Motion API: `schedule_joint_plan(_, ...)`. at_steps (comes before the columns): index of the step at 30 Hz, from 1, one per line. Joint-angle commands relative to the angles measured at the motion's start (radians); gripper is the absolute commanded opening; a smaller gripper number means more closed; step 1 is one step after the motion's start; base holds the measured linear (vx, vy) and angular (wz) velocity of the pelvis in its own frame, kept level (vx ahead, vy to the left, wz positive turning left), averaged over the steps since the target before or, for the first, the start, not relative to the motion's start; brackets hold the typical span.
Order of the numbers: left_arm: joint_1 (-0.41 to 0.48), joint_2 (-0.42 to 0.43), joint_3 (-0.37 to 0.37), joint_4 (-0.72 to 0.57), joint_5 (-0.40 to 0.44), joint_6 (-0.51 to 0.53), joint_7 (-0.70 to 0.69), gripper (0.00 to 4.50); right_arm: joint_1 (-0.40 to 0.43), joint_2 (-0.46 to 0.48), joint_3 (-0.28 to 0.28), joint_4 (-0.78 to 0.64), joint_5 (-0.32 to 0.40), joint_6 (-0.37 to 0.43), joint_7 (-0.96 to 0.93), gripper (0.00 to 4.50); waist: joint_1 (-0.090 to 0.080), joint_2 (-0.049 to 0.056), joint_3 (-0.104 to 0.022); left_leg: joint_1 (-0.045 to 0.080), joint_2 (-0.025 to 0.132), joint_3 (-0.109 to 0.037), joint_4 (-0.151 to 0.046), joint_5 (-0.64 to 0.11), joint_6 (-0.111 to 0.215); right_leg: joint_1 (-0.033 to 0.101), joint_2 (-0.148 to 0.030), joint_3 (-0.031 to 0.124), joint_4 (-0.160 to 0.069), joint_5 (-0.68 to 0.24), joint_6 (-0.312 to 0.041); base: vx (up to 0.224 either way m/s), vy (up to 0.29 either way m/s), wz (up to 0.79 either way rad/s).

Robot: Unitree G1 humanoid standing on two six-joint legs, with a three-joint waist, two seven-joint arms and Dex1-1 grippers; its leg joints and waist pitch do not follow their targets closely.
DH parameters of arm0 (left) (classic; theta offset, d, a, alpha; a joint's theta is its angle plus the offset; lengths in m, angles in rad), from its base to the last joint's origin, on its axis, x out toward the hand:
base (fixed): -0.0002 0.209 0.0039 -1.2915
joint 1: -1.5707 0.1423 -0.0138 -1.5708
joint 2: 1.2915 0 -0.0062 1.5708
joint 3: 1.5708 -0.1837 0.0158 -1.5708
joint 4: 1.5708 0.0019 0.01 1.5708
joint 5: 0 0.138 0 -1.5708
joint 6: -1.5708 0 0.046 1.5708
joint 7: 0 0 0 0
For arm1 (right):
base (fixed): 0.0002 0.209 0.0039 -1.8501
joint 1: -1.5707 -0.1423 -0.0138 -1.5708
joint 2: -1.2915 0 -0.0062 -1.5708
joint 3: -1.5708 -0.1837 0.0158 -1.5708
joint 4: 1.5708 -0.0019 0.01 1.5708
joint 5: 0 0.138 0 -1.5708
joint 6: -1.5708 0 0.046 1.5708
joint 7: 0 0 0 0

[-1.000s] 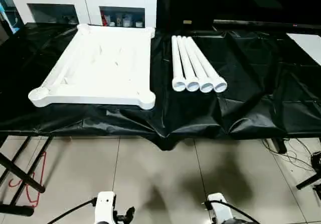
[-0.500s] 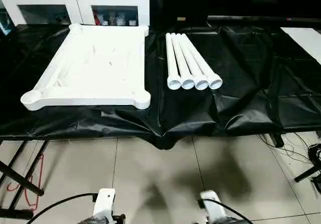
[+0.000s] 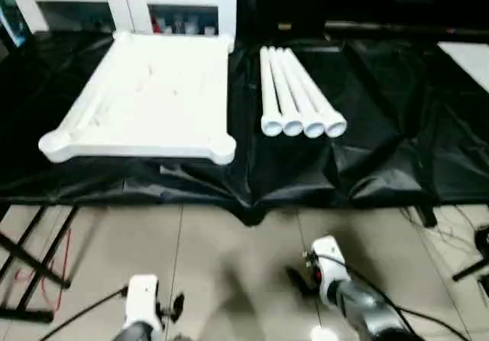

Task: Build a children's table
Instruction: Move to table

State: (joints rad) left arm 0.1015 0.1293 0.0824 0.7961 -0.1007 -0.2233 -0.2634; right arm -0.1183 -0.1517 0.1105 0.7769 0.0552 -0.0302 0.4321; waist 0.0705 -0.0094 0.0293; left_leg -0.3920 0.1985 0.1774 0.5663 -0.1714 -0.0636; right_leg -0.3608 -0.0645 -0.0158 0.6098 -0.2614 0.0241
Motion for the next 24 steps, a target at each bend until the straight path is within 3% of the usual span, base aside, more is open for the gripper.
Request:
schedule_joint_plan(1, 0.033, 0.008, -0.013, -0.089, -0.012, -0.032, -0.031, 4.39, 0.052, -0.031, 0.011, -0.162, 0.039, 0.039, 0.042, 4.41, 0.0, 0.001, -0.034, 0.021, 0.049, -0.012, -0.059, -0.192, 0.112, 0.021, -0.065, 0.026, -0.063, 0.178, -0.187, 0.0, 0.0, 0.0)
schedule_joint_plan(3, 0.105, 0.019, -0.014, -0.227, -0.022, -0.039, -0.037, 4.39, 0.136, -0.066, 0.018, -0.348, 0.078, 0.08, 0.073, 4.41, 0.006, 0.006, -0.026, 0.024, 0.055, -0.016, -0.071, -0.272, 0.086, 0.019, -0.066, 0.027, -0.075, 0.062, -0.169, 0.0, 0.0, 0.0)
schedule_joint_plan(4, 0.179, 0.031, -0.014, -0.389, -0.037, -0.019, -0.039, 4.39, 0.208, -0.097, 0.014, -0.52, 0.119, 0.129, 0.092, 4.41, 0.006, 0.008, -0.016, 0.025, 0.055, -0.015, -0.08, -0.353, 0.057, 0.013, -0.063, 0.029, -0.086, -0.061, -0.154, 0.0, 0.0, 0.0)
schedule_joint_plan(7, 0.265, 0.046, 0.005, -0.628, -0.03, -0.005, -0.008, 4.39, 0.28, -0.128, -0.009, -0.741, 0.192, 0.219, 0.11, 4.41, 0.009, 0.004, -0.009, 0.031, 0.053, -0.019, -0.088, -0.467, 0.007, 0.002, -0.062, 0.038, -0.105, -0.28, -0.116, 0.0, 0.0, 0.0)
schedule_joint_plan(10, 0.318, 0.043, 0.058, -0.904, -0.018, 0.026, 0.046, 4.39, 0.296, -0.127, -0.069, -0.999, 0.282, 0.364, 0.045, 4.41, 0.01, 0.002, -0.008, 0.029, 0.051, -0.022, -0.092, -0.454, -0.011, -0.002, -0.056, 0.04, -0.107, -0.304, -0.088, 0.0, 0.0, 0.0)
schedule_joint_plan(12, 0.314, 0.033, 0.082, -0.983, -0.012, 0.05, 0.079, 4.39, 0.273, -0.115, -0.094, -1.075, 0.282, 0.399, -0.001, 4.41, 0.009, -0.001, -0.007, 0.028, 0.048, -0.02, -0.09, -0.422, -0.018, -0.005, -0.05, 0.039, -0.102, -0.265, -0.077, 0.0, 0.0, 0.0)
schedule_joint_plan(13, 0.281, 0.027, 0.103, -1.066, 0.002, 0.106, 0.125, 4.39, 0.217, -0.09, -0.128, -1.109, 0.253, 0.406, -0.074, 4.41, 0.008, -0.001, -0.01, 0.03, 0.044, -0.019, -0.087, -0.404, -0.029, -0.007, -0.049, 0.038, -0.099, -0.258, -0.071, 0.0, 0.0, 0.0)
schedule_joint_plan(14, 0.249, 0.027, 0.108, -1.102, 0.003, 0.136, 0.145, 4.39, 0.186, -0.087, -0.138, -1.116, 0.233, 0.405, -0.099, 4.41, 0.005, -0.012, -0.014, 0.032, 0.042, -0.017, -0.083, -0.38, -0.037, -0.009, -0.047, 0.038, -0.095, -0.247, -0.063, 0.0, 0.0, 0.0)
schedule_joint_plan(15, 0.229, 0.026, 0.103, -1.13, 0.004, 0.164, 0.158, 4.39, 0.168, -0.088, -0.146, -1.117, 0.239, 0.4, -0.107, 4.41, 0.006, -0.007, -0.014, 0.033, 0.04, -0.017, -0.083, -0.373, -0.043, -0.011, -0.047, 0.038, -0.093, -0.244, -0.059, 0.0, 0.0, 0.0)
schedule_joint_plan(17, 0.137, 0.052, 0.076, -1.22, -0.016, 0.357, 0.18, 4.39, 0.09, -0.087, -0.156, -1.091, 0.189, 0.362, -0.151, 4.41, 0.009, 0.003, -0.02, 0.045, 0.037, -0.016, -0.075, -0.339, -0.069, -0.017, -0.041, 0.037, -0.087, -0.176, -0.051, 0.0, 0.0, 0.0)
schedule_joint_plan(18, 0.052, 0.037, 0.054, -1.26, -0.047, 0.416, 0.201, 4.39, 0.045, -0.108, -0.164, -1.099, 0.25, 0.5, -0.143, 4.41, 0.009, 0.012, -0.021, 0.044, 0.037, -0.016, -0.074, -0.327, -0.079, -0.016, -0.039, 0.037, -0.082, -0.141, -0.05, 0.0, 0.0, 0.0)
schedule_joint_plan(19, 0.052, 0.037, 0.054, -1.26, -0.047, 0.416, 0.201, 4.39, 0.045, -0.108, -0.164, -1.099, 0.25, 0.5, -0.143, 4.41, 0.006, 0.011, -0.025, 0.043, 0.032, -0.019, -0.071, -0.29, -0.09, -0.005, -0.031, 0.033, -0.071, -0.057, -0.05, 0.0, 0.0, 0.0)
schedule_joint_plan(20, 0.003, 0.029, 0.047, -1.252, -0.059, 0.453, 0.213, 4.39, 0.025, -0.11, -0.17, -1.091, 0.313, 0.546, -0.119, 4.41, 0.008, 0.014, -0.028, 0.038, 0.03, -0.018, -0.066, -0.254, -0.093, -0.001, -0.031, 0.032, -0.067, 0.019, -0.048, 0.0, 0.0, 0.0)
schedule_joint_plan(21, -0.029, 0.03, 0.036, -1.239, -0.053, 0.457, 0.204, 4.39, 0.009, -0.103, -0.172, -1.079, 0.308, 0.557, -0.135, 4.41, 0.005, 0.009, -0.028, 0.035, 0.027, -0.018, -0.065, -0.235, -0.092, 0.005, -0.03, 0.031, -0.062, 0.06, -0.046, 0.0, 0.0, 0.0)
schedule_joint_plan(22, -0.14, 0.046, 0.002, -1.178, 0.013, 0.483, 0.177, 4.39, -0.042, -0.076, -0.171, -1.03, 0.284, 0.568, -0.181, 4.41, 0.001, 0.001, -0.035, 0.036, 0.023, -0.016, -0.059, -0.203, -0.087, 0.009, -0.026, 0.028, -0.062, 0.117, -0.04, 0.0, 0.0, 0.0)
schedule_joint_plan(23, -0.182, 0.052, -0.016, -1.156, 0.061, 0.502, 0.168, 4.39, -0.062, -0.064, -0.174, -1.011, 0.263, 0.566, -0.201, 4.41, 0.002, 0.006, -0.042, 0.05, 0.018, -0.016, -0.059, -0.276, -0.084, 0.016, -0.028, 0.024, -0.062, 0.021, -0.043, 0.0, 0.0, 0.0)
schedule_joint_plan(24, -0.202, 0.051, -0.017, -1.151, 0.046, 0.51, 0.162, 4.39, -0.073, -0.039, -0.172, -0.997, 0.248, 0.564, -0.23, 4.41, -0.001, 0.01, -0.038, 0.053, 0.019, -0.014, -0.064, -0.331, -0.078, 0.021, -0.027, 0.021, -0.069, -0.053, -0.047, 0.0, 0.0, 0.0)
